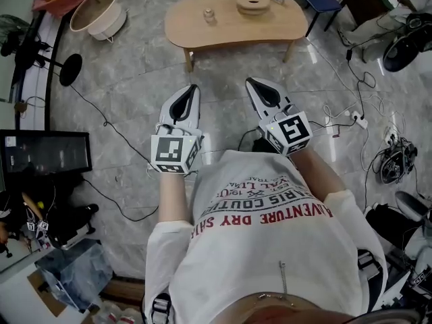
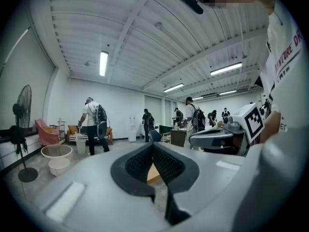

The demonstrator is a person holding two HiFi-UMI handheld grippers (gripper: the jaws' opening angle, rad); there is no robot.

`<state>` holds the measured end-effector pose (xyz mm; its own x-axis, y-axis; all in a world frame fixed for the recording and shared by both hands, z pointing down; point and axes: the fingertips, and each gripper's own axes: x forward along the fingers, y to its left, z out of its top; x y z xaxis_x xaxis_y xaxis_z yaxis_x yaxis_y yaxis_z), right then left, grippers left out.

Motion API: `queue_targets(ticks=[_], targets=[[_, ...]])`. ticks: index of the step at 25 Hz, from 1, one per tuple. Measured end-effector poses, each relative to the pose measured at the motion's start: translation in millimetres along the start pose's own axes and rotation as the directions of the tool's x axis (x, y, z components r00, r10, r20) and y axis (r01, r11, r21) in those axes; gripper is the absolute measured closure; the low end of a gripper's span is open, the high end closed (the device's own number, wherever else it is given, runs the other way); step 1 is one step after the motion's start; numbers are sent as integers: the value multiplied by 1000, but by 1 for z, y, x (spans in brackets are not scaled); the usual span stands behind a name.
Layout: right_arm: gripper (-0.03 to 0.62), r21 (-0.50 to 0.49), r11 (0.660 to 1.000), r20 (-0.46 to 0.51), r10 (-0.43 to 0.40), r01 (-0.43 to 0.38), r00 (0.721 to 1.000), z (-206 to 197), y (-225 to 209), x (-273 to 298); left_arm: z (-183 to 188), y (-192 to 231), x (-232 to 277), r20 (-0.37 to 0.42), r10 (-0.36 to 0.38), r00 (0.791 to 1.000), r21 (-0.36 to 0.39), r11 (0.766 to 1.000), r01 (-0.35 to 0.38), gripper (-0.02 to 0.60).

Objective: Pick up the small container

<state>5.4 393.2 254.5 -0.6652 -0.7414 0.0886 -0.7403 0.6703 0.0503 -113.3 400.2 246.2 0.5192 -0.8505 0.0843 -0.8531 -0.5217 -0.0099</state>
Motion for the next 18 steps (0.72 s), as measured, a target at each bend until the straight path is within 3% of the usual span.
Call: queue_targets(ticks=[3, 4, 5, 6, 7, 10, 13, 18], targets=[[597, 10, 1000, -4, -1, 1, 1000, -1, 0, 2, -6, -3, 3, 0, -30, 1000, -8, 1000, 30, 545], [597, 10, 1000, -7, -5, 5, 1000, -2, -1, 3, -9, -5, 5, -10, -41, 999, -7, 999, 41, 492], [597, 10, 1000, -10, -9, 9, 1000, -1, -3, 3, -14, -6, 8, -24, -51, 998, -3, 999, 51, 380], [597, 10, 1000, -14, -13, 13, 1000, -2, -4, 4, -19, -7, 10, -39, -57, 998, 4, 998, 57, 306], [597, 8, 1000, -19, -15, 15, 1000, -2, -6, 5, -24, -6, 13, -53, -54, 997, 11, 998, 55, 288], [597, 9, 1000, -38, -14, 14, 999, -5, -10, 9, -35, 4, 18, -70, -24, 997, -10, 1000, 24, 256], [597, 20, 1000, -58, -10, 11, 998, -12, -21, 18, -36, 17, 30, -49, -2, 999, -78, 997, -2, 256], [597, 32, 999, -85, 12, -9, 996, -27, -51, 42, -40, 39, 58, -30, 54, 998, -122, 991, -57, 256]])
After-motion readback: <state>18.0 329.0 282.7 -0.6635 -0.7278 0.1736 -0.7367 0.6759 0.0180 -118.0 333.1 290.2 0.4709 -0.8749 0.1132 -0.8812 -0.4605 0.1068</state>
